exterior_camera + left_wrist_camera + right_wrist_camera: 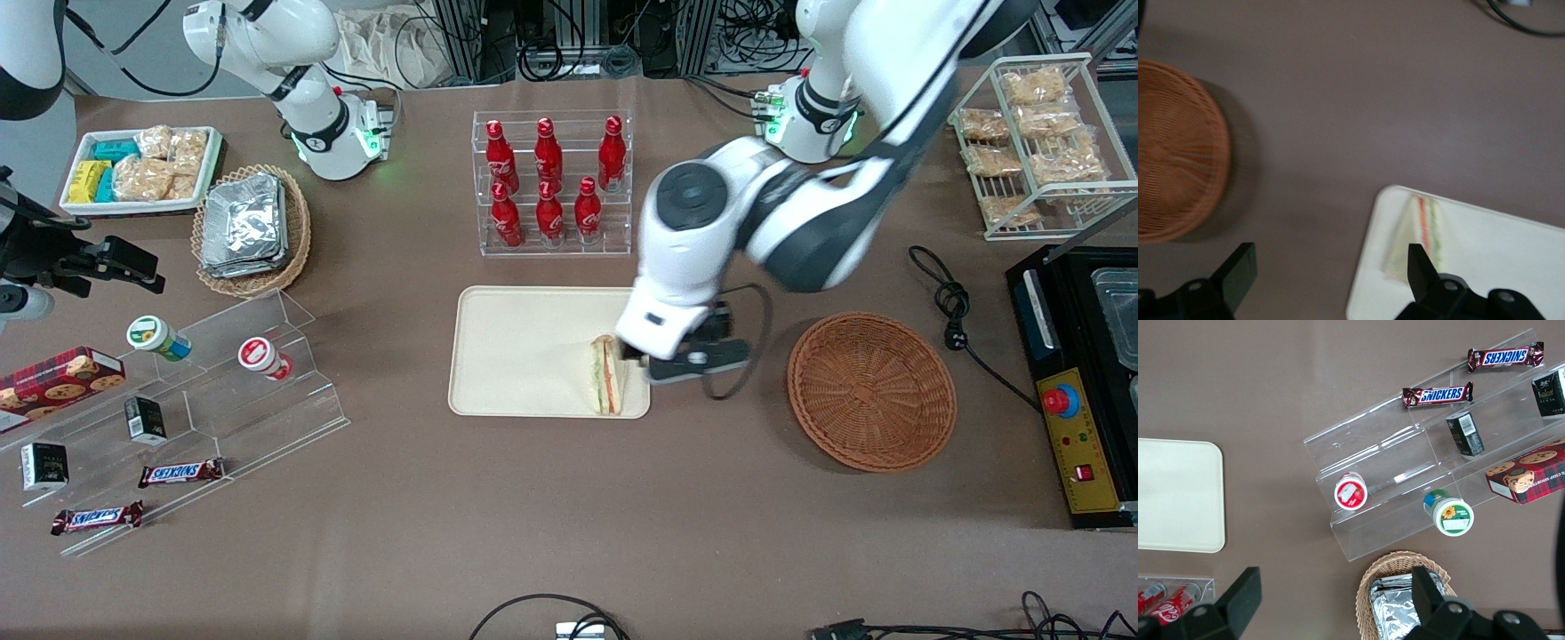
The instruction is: Place sandwich from basket to tray
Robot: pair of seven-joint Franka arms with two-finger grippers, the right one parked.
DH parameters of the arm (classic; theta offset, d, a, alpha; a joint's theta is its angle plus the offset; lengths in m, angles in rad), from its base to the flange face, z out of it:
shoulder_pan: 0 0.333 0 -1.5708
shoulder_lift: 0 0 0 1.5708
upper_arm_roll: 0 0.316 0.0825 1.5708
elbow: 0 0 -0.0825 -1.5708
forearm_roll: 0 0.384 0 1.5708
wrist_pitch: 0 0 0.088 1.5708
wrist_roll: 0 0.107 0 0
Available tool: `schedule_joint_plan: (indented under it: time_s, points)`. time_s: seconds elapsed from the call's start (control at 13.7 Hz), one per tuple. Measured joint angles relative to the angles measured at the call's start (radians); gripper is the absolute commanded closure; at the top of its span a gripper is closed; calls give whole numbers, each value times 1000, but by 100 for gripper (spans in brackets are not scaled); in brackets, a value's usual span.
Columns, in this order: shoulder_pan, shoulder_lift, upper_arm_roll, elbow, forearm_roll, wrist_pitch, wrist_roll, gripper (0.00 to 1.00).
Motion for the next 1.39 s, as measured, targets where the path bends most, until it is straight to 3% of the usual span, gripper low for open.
schedule_joint_plan:
  time_s: [0.29, 0.51, 0.66, 0.8, 0.95, 1.39]
  points:
    - [280, -122, -21, -5, -164, -107, 340, 0]
    - [421, -235, -18, -58, -277, -129, 577, 0]
    - [369, -322, 97, -100, -354, -129, 668, 0]
    - [202, -402, 326, -141, -419, -129, 750, 0]
    - [92, -462, 485, -182, -448, -129, 822, 0]
    - [2, -518, 650, -240, -485, -166, 910, 0]
